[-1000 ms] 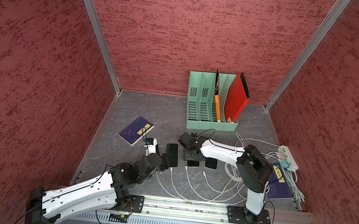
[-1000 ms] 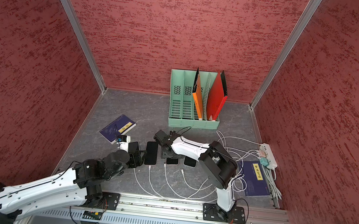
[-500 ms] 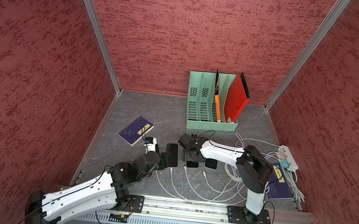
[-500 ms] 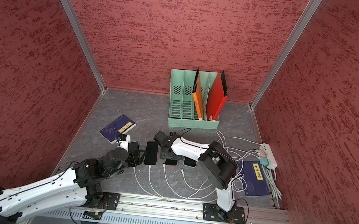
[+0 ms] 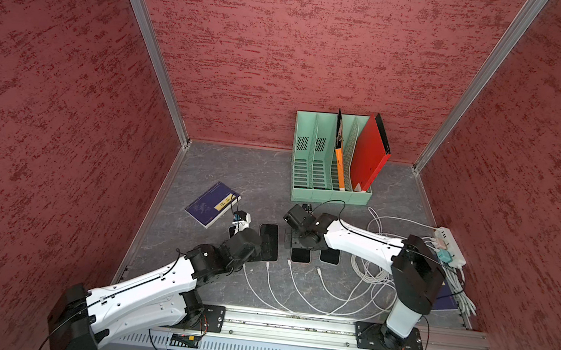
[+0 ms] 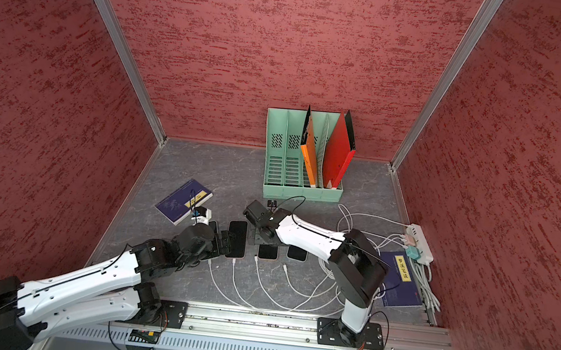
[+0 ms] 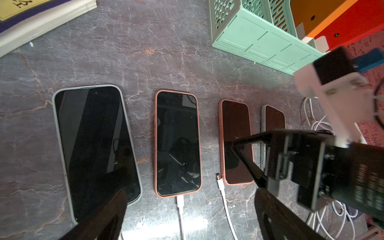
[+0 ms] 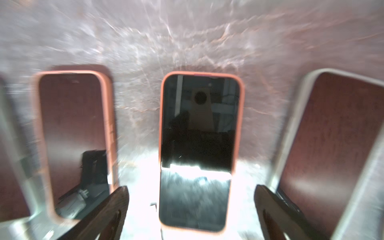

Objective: Unplug the charging cable from the phone
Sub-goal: Place the phone at the center of the board, then pick up the phone at the center of the board.

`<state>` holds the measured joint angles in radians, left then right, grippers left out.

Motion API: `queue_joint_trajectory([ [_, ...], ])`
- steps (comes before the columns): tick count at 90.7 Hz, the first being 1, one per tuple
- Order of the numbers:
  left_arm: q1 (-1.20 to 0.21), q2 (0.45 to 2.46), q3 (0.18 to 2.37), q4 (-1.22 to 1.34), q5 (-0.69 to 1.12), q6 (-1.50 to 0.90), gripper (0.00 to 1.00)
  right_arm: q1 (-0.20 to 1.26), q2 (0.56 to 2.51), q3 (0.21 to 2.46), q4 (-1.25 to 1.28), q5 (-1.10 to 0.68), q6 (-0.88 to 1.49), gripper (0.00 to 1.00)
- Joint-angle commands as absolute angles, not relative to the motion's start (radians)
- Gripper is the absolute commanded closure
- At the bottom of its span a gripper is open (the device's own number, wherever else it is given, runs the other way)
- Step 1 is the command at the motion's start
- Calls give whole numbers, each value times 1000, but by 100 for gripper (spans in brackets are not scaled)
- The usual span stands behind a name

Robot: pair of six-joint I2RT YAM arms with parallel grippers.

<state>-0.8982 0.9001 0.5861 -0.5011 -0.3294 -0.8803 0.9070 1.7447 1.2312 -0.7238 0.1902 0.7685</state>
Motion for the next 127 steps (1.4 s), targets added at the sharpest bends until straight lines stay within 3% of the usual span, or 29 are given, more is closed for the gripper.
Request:
queue_joint_trajectory([
  [1,-891,936,636,-525,-327,-853,5,904,1641,1204,-732,243,769,2],
  [7,-891,960,642,-518,-324,-851,8,904,1597,1185,-740,254,780,2],
  [18,-891,982,645,-501,-312,-850,0,903,1541,1145,-740,251,806,2],
  [27,-883,1012,659,-507,-317,-851,0,903,1508,1110,-724,243,821,2],
  [30,-881,1025,672,-521,-325,-854,6,901,1494,1096,-713,239,826,2],
  [35,-879,1053,702,-547,-335,-852,28,897,1480,1080,-703,230,834,2],
  [39,-877,1078,724,-575,-347,-855,31,894,1475,1073,-699,225,836,2],
  [42,-877,1095,737,-589,-355,-863,27,894,1472,1070,-697,223,835,2],
  [46,-877,1113,747,-595,-354,-861,4,894,1473,1068,-692,220,836,2],
  [49,-877,1124,751,-592,-349,-852,0,894,1471,1065,-690,219,836,2],
  [77,-842,1206,769,-514,-284,-784,0,893,1428,1051,-681,216,839,2],
  [103,-818,1499,966,-638,-292,-815,0,884,1364,989,-672,229,874,2],
  [127,-820,1631,1014,-693,-299,-862,0,864,1299,933,-672,227,887,2],
])
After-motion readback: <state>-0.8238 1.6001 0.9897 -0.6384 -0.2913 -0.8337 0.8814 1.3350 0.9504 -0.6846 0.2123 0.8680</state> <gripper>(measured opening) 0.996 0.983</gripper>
